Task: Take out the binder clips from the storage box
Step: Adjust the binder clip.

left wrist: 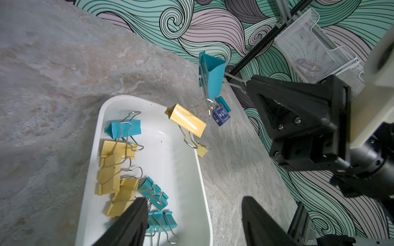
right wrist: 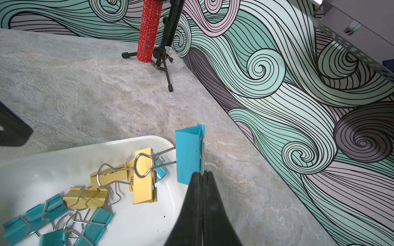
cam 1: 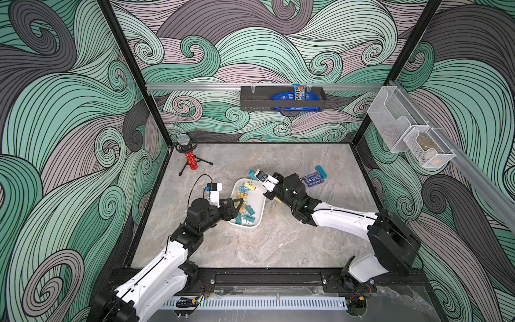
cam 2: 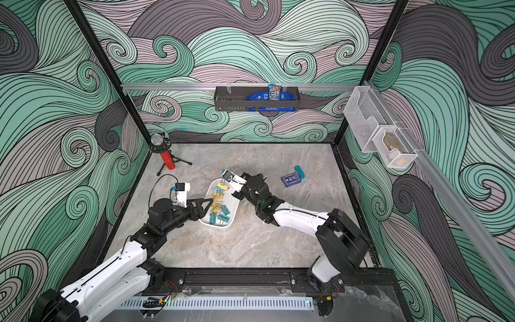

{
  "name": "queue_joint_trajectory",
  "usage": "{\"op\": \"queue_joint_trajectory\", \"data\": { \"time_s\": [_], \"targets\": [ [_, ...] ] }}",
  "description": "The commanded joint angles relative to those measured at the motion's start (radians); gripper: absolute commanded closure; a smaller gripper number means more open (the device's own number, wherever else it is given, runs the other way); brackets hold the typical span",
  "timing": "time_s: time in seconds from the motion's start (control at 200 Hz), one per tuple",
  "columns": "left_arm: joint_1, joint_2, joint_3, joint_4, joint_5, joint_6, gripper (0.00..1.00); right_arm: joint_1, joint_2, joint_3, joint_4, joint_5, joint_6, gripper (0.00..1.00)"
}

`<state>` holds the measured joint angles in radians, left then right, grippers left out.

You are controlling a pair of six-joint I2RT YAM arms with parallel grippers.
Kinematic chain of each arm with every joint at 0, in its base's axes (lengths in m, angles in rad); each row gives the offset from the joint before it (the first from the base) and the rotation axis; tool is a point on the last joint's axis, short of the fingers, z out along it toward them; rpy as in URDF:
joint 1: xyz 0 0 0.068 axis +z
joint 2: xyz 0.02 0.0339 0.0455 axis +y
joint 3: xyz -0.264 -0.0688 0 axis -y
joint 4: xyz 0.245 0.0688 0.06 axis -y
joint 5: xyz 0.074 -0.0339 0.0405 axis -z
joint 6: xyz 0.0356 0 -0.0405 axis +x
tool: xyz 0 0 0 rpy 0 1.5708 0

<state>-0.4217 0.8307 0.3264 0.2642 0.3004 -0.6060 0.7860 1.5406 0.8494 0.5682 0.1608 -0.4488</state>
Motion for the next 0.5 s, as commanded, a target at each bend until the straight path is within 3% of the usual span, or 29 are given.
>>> {"op": "queue_joint_trajectory", "data": {
  "time_s": [0.0,0.495],
  "targets": [
    [-0.007,0.045,0.04,0.07,0.055,-0.068,0.29,0.001,-0.016,0.007,0.013,0.008,0.016,1.0],
    [-0.007,0.164,0.045,0.198,0.063,-0.171,0.37,0.015,-0.02,-0.023,0.051,0.009,0.019,1.0]
  ]
}}
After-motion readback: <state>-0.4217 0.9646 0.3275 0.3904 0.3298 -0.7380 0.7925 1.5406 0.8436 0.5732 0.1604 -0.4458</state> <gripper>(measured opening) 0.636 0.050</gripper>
